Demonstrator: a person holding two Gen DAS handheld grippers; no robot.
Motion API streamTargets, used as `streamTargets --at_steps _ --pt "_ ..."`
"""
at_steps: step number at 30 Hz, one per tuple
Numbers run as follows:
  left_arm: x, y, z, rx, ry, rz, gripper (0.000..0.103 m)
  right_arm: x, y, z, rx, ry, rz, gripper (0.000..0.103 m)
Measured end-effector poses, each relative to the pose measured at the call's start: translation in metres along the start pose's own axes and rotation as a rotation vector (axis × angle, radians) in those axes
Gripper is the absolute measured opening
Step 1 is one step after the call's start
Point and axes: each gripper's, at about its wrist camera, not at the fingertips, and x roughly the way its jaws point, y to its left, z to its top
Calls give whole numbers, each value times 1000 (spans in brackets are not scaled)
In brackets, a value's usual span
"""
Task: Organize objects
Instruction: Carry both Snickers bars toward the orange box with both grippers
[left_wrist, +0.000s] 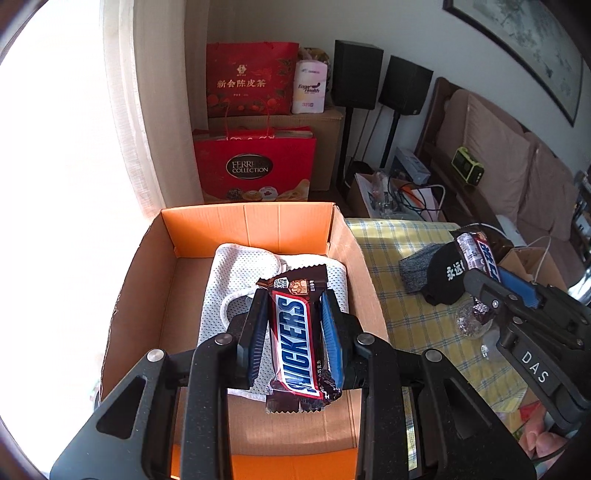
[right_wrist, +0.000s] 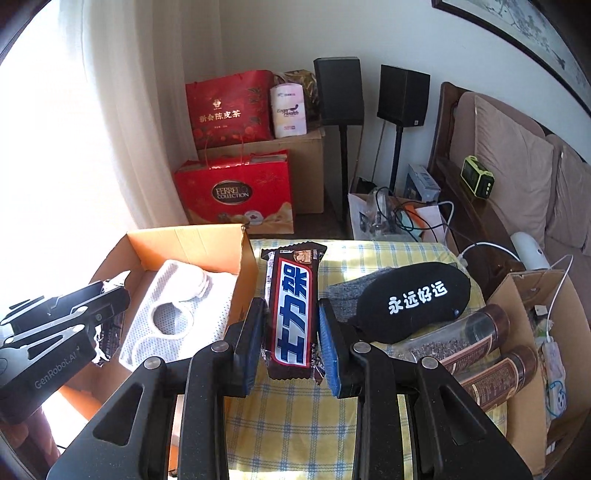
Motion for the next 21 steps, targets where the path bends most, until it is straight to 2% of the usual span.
streamTargets --at_steps 9,13,21 --pt "-2 29 -7 -36 35 -3 27 -3 31 3 -26 8 43 28" --pt "2 37 -16 -32 81 -9 27 0 49 -5 -46 40 77 28" --pt "3 49 -36 -29 117 0 27 9 84 -28 -96 113 139 28"
